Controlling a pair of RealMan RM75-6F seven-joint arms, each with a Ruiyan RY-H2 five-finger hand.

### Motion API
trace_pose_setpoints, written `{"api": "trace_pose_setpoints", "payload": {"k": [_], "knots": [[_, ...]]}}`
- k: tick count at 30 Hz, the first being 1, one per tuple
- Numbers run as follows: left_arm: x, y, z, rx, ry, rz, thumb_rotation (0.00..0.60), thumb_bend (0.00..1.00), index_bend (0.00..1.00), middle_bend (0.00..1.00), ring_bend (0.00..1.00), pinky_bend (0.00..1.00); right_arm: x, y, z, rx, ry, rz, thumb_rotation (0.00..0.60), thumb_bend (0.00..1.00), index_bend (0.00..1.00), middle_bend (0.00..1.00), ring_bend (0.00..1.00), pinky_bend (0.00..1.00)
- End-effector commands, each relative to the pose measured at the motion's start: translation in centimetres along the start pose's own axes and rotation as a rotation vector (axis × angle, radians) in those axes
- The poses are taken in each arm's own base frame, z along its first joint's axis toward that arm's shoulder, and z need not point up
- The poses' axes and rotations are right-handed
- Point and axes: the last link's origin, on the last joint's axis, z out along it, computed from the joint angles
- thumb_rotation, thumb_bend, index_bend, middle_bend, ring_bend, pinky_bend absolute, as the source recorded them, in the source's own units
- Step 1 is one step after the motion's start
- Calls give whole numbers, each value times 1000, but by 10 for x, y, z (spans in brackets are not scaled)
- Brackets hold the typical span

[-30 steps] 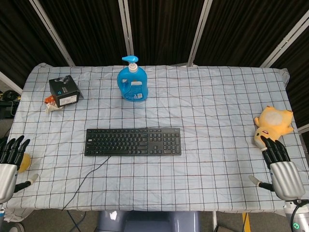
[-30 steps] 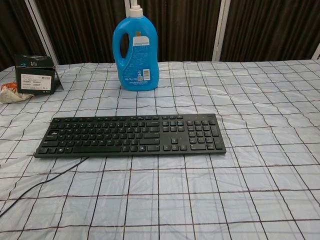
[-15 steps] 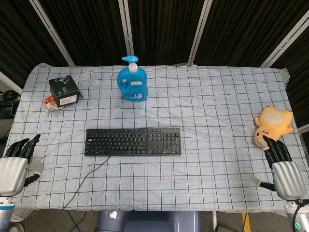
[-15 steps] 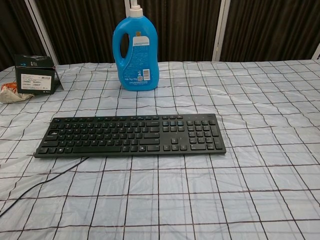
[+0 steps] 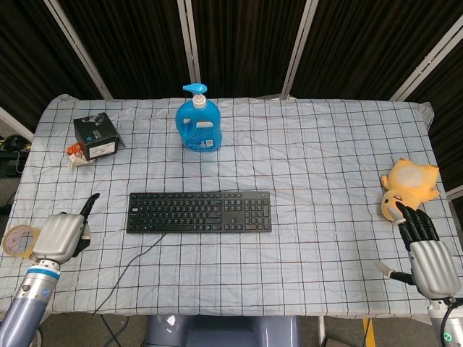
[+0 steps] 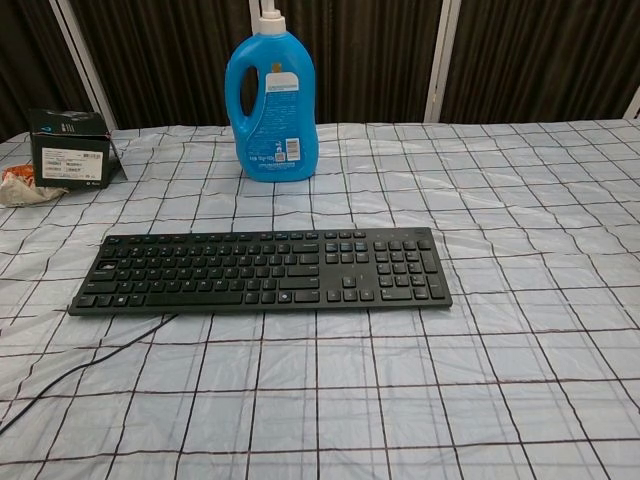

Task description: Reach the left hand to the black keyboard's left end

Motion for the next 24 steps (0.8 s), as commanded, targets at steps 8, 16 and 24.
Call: {"api": "trace_pose_setpoints", "payload": {"k": [8, 16, 24], "knots": [[-5, 59, 49, -86, -301, 145, 600, 947, 0, 759, 655, 467, 0, 1, 0, -6, -3, 11, 600, 75, 34, 0, 0, 0], [-17, 91, 67, -110, -363, 173, 600, 950, 0, 759, 655, 467, 0, 1, 0, -10, -7, 20, 600, 76, 34, 0, 0, 0], [-29, 108, 72, -110, -412, 173, 600, 961, 0, 759, 655, 467, 1, 1, 0, -8, -5, 28, 600, 75, 34, 0, 0, 0]]}}
